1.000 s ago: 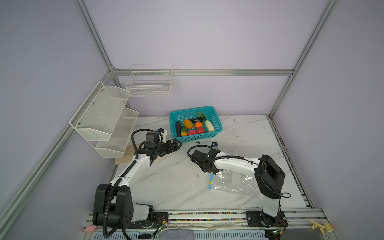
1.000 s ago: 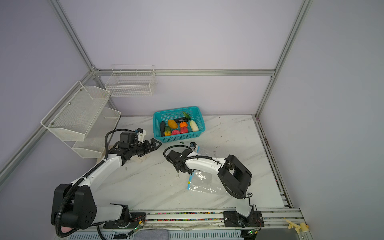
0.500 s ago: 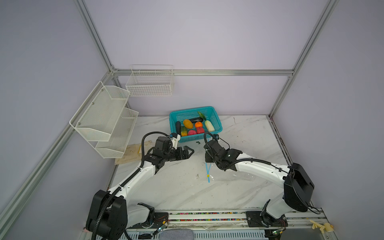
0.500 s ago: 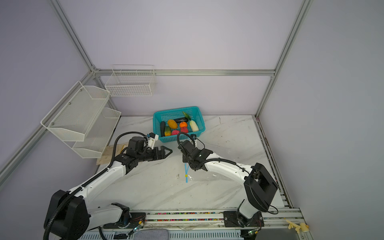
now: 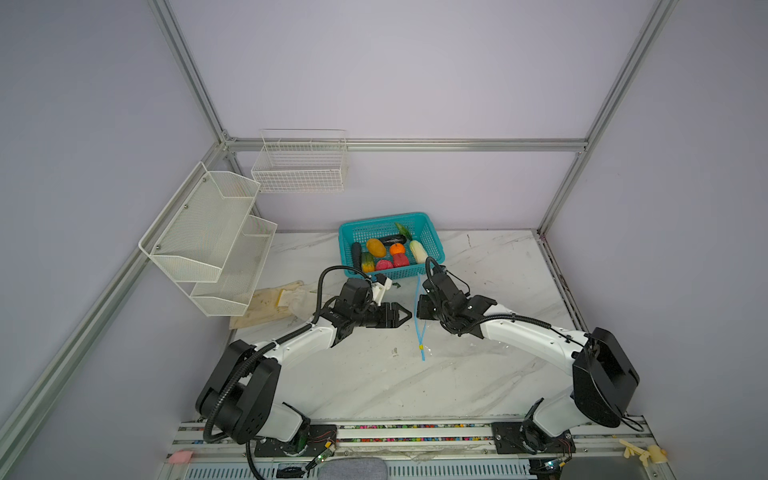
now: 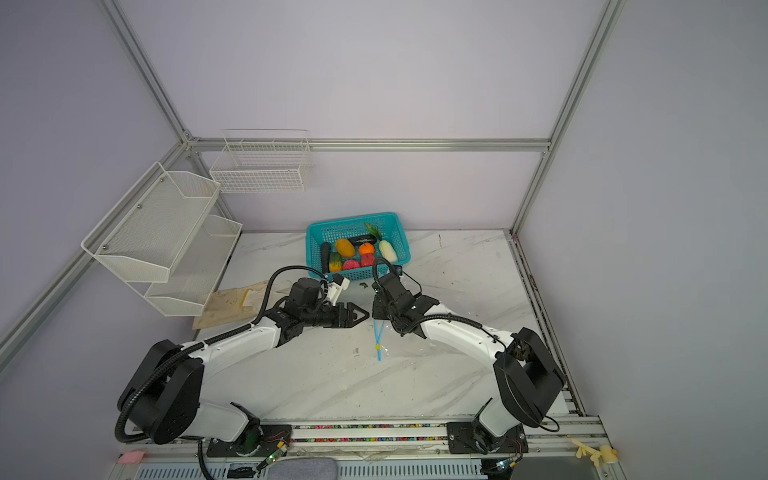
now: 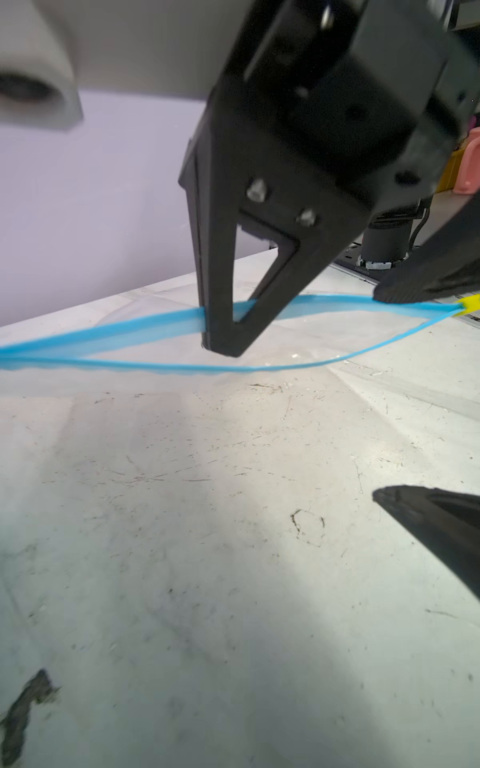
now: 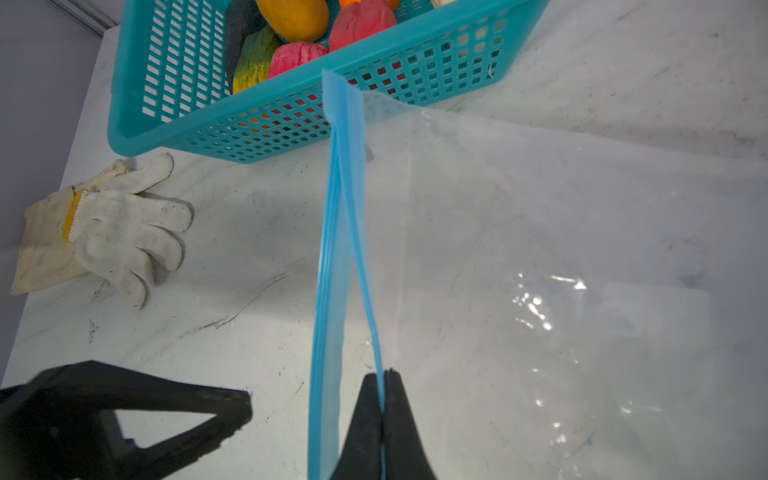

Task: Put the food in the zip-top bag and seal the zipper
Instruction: 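Grasp the other zipper side with the left gripper while the right holds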

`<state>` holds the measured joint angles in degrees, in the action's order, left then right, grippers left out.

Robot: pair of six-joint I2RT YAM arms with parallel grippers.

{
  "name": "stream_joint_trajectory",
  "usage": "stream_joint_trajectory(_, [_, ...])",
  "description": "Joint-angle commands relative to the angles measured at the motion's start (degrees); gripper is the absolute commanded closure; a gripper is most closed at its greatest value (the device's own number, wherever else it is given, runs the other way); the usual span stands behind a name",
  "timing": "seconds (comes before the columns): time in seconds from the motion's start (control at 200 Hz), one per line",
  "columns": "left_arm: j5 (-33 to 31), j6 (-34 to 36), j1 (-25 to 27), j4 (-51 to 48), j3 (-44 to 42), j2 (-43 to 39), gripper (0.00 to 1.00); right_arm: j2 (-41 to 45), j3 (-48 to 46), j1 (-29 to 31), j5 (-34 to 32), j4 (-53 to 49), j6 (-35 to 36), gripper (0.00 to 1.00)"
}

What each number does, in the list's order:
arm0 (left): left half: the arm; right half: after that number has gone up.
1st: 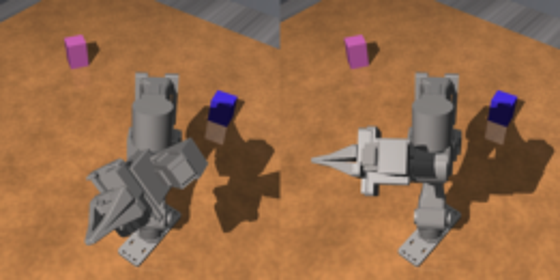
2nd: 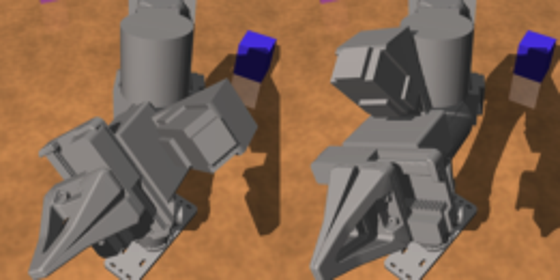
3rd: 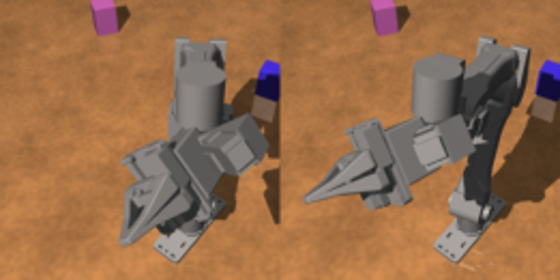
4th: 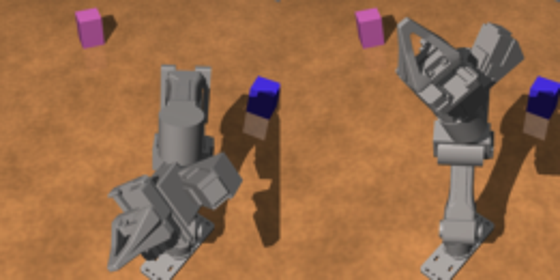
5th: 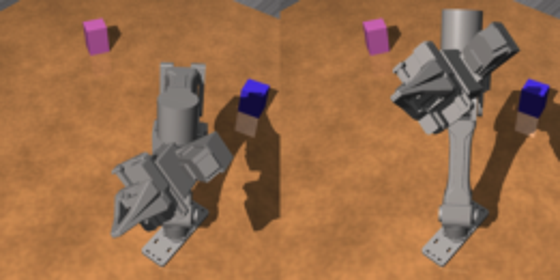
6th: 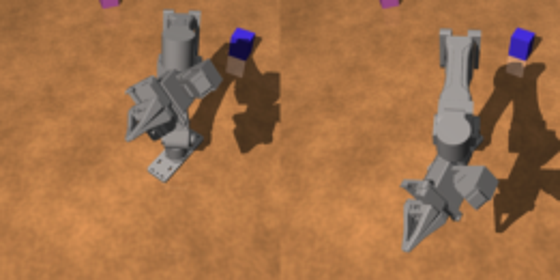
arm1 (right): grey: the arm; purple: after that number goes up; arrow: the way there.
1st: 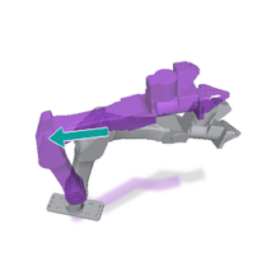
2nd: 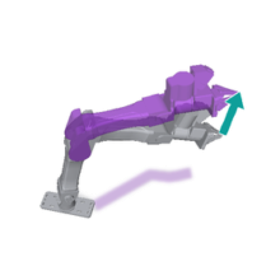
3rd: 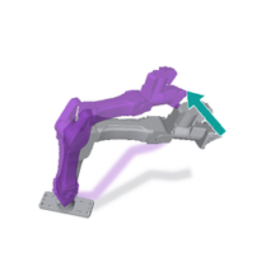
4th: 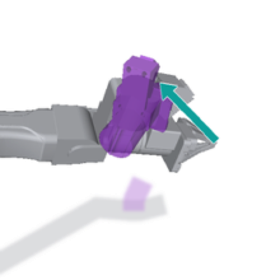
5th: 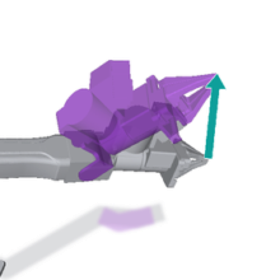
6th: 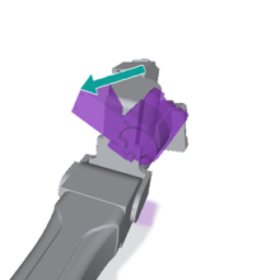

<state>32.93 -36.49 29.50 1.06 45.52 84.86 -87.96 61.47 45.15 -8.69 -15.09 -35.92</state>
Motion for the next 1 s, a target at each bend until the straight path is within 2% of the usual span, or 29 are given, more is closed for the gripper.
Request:
stream_joint_trajectory(0.0, [2.08,-0.6,0.95,4.86,1.95,1.82,0.34,1.65,-0.39,-0.52,1.21,1.11,-1.32,1.0])
stream_joint_trajectory(0.405, [3.26,-1.22,2.06,8.6,4.84,6.73,0.44,1.23,-0.27,-0.58,2.58,1.16,-2.03,1.0])
stream_joint_trajectory(0.56, [3.58,-1.04,2.06,8.76,5.97,8.12,0.57,1.13,-0.13,-0.59,3.38,1.23,-2.18,1.0])
stream_joint_trajectory(0.695, [3.25,-1.08,2.06,8.68,6.21,8.57,0.74,1.37,-0.29,-0.58,3.0,0.54,-2.47,1.0])
stream_joint_trajectory(0.865, [3.23,-1.53,2.06,8.39,6.42,8.82,0.92,1.18,-0.26,-0.58,1.73,-1.09,-2.57,1.0])
stream_joint_trajectory(0.95, [3.44,-1.73,2.08,8.12,6.69,8.73,0.98,0.54,0.0,-0.59,0.66,-2.07,-1.75,1.0])
stream_joint_trajectory(0.995, [3.45,-1.83,2.06,8.06,6.86,8.7,1.0,0.29,-0.03,-0.59,0.6,-2.35,-1.23,0.96])
